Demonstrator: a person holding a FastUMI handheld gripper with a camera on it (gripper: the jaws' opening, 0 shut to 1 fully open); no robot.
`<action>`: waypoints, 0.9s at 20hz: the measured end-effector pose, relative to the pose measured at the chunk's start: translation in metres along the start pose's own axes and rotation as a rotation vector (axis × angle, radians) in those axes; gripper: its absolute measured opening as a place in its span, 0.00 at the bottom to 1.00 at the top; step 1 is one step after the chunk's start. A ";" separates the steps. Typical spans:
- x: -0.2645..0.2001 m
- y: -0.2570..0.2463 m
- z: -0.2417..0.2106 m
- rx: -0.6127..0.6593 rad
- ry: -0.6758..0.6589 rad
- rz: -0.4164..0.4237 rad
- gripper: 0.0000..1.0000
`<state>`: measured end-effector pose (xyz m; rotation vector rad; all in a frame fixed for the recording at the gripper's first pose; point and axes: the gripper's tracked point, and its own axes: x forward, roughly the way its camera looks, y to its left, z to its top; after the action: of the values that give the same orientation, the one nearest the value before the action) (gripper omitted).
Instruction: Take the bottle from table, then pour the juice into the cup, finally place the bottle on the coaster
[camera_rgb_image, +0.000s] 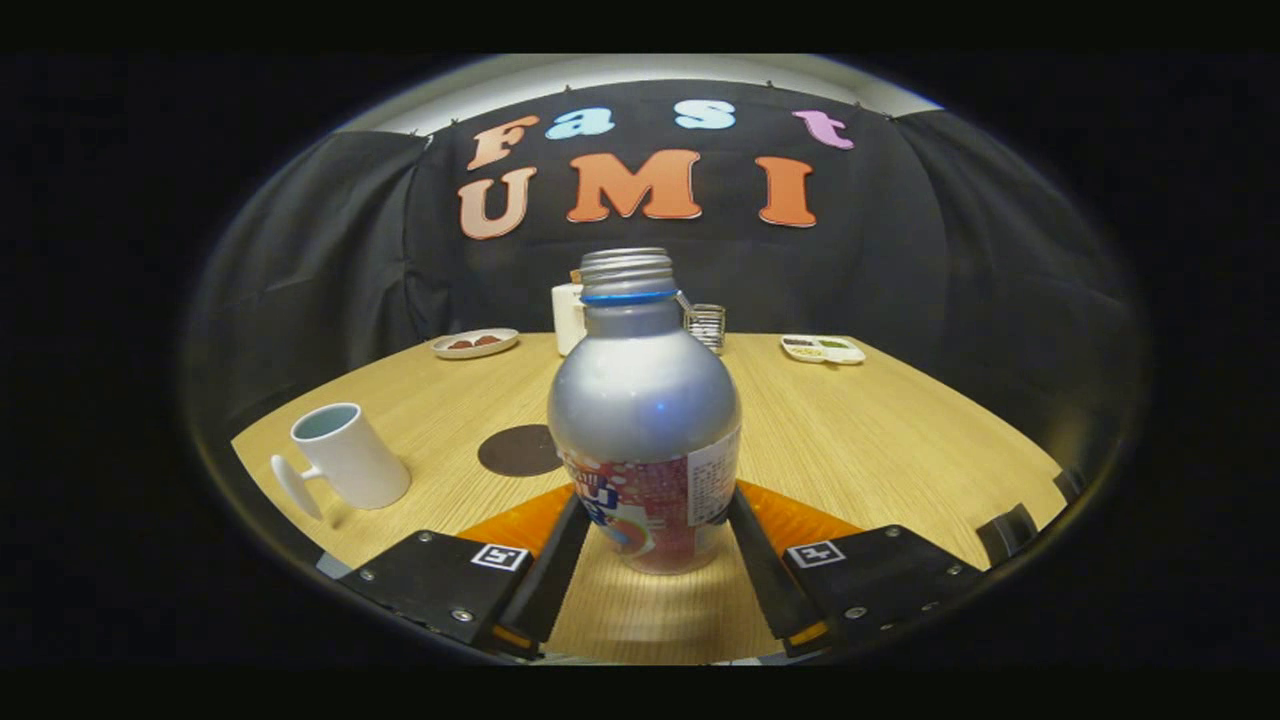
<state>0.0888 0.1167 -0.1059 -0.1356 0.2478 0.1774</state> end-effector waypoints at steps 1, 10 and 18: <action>-0.002 0.001 0.003 -0.014 -0.003 -0.005 0.79; -0.018 0.011 0.025 -0.179 -0.011 -0.083 0.79; -0.028 0.040 0.038 -0.342 0.016 -0.111 0.78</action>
<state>0.0633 0.1568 -0.0666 -0.4898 0.2241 0.1075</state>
